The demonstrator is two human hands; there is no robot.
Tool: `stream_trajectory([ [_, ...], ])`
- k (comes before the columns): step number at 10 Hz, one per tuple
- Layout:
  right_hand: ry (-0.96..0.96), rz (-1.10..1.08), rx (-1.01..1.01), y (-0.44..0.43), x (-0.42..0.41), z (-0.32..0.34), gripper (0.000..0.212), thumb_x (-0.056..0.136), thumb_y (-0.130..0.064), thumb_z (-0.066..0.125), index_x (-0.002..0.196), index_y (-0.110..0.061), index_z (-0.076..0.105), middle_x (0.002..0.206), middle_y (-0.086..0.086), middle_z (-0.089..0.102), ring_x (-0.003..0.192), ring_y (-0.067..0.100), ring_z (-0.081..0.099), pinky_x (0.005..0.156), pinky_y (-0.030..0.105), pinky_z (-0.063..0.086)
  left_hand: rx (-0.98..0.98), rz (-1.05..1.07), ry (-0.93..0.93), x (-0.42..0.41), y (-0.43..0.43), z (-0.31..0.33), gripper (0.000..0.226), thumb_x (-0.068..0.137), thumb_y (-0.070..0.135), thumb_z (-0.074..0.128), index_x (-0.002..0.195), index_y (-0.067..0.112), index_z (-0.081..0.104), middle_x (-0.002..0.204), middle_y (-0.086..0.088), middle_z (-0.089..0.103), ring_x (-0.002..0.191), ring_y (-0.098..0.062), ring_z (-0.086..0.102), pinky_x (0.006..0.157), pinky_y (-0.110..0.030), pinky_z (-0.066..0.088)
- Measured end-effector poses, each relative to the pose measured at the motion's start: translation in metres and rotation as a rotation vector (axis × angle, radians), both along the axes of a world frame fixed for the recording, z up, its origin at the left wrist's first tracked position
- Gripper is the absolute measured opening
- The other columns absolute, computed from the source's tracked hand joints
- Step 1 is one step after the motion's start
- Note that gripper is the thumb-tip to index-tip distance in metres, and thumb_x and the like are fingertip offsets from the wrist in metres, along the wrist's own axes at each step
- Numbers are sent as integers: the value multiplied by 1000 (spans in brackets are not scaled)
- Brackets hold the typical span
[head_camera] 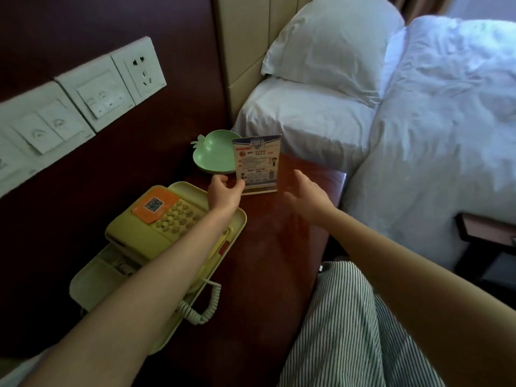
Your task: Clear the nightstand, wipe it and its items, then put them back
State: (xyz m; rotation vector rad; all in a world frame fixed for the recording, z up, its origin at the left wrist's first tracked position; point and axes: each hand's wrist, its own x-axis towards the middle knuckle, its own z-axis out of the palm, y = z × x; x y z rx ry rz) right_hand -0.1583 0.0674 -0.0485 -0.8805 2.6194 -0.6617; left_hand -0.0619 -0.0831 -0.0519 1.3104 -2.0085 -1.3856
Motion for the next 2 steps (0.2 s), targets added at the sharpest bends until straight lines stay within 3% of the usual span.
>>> stream_trajectory([
  [2,171,109,96,19,27,27,60,99,-38,37,151,-18,14,159,4,7,146,22,4,116,41,0,-64,-50,-45,24,20,29,43,93,36,50,127,10,43,130,-8,47,110,-22,50,79,-28,40],
])
